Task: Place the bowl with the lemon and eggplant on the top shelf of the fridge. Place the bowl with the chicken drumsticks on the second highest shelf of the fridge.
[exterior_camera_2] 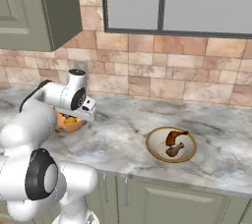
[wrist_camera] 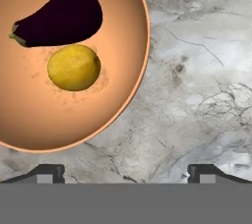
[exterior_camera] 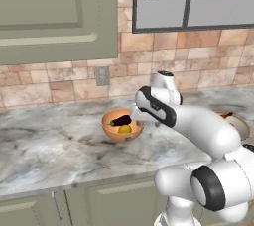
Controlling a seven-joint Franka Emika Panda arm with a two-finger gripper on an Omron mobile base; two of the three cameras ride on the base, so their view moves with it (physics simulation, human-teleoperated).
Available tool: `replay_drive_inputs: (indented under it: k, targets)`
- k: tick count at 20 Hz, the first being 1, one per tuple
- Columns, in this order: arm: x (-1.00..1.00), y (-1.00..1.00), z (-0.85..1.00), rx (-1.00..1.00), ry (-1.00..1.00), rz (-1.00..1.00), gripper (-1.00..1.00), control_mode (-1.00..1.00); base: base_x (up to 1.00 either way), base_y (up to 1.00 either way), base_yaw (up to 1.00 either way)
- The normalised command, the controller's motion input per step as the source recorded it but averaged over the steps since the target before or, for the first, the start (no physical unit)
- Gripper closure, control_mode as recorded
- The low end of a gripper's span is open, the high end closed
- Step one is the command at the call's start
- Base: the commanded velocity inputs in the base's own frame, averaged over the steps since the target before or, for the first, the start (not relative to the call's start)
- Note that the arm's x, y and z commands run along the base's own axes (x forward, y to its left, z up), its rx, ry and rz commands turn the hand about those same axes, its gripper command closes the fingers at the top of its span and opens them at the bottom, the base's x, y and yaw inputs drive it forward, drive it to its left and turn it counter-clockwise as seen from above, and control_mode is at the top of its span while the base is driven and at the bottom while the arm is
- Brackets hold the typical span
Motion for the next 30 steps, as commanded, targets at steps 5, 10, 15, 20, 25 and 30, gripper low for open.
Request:
replay_drive_inputs:
  k: [5,10,15,20,25,30]
  targets:
    - [0.2,0.0,-0.22,0.0,0.02,0.0,-1.0,-1.0,0.0,0.0,0.0]
    - [0.25,0.0,-0.54,0.0,0.06,0.0,-1.0,-1.0,0.0,0.0,0.0]
    - [0.37,0.08,-0.21,0.0,0.0,-0.02,-1.0,-1.0,0.0,0.0,0.0]
    - [0.25,0.01,-0.06,0.0,0.0,-0.03,-1.0,-1.0,0.0,0.0,0.0]
    - [0.19,0.0,-0.16,0.04,0.0,-0.08,1.0,-1.0,0.0,0.0,0.0]
    - [0.05,0.0,-0.11,0.02,-0.01,-0.06,1.0,-1.0,0.0,0.0,0.0]
